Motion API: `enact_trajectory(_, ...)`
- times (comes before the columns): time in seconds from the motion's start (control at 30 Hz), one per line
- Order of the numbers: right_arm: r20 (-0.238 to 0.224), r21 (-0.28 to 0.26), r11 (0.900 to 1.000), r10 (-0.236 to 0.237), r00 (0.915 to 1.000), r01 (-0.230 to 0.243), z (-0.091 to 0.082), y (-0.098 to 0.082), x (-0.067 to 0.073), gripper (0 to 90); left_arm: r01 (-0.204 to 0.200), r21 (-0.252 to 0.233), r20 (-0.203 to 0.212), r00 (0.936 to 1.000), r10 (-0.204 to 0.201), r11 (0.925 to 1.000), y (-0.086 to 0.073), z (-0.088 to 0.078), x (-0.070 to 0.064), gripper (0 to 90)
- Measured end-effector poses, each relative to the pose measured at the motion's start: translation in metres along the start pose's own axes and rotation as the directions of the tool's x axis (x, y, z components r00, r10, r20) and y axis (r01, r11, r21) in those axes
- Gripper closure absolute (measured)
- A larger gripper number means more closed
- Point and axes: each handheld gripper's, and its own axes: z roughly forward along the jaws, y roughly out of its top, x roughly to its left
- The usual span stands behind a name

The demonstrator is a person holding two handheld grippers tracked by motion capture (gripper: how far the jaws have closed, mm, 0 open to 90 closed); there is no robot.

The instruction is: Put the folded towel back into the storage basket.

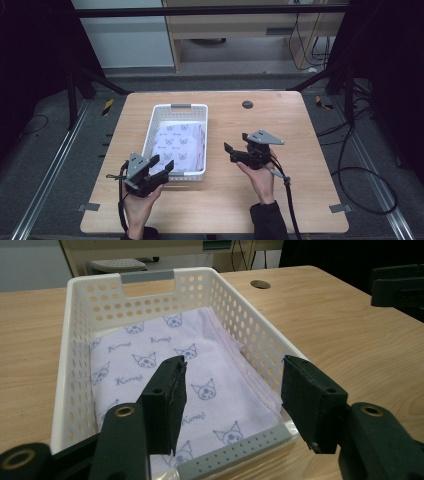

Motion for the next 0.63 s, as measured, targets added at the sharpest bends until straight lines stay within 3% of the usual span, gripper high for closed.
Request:
enact_trajectory(0.27, 0.021, 0.005, 1.000, 0.006, 0.9998, -0.006, -0.030, -0.034, -0.016, 19.3, -0.003, -0.008, 0.006, 1.0000, 0.004, 1.0000, -0.014, -0.005, -0.005, 41.4)
enact_trajectory(0.63, 0.078, 0.034, 0.998, 0.054, 0.9955, -0.057, -0.052, -0.073, -0.037, 17.3, -0.014, -0.005, -0.007, 0.9999, 0.014, 0.9999, -0.037, -0.006, -0.006, 40.3)
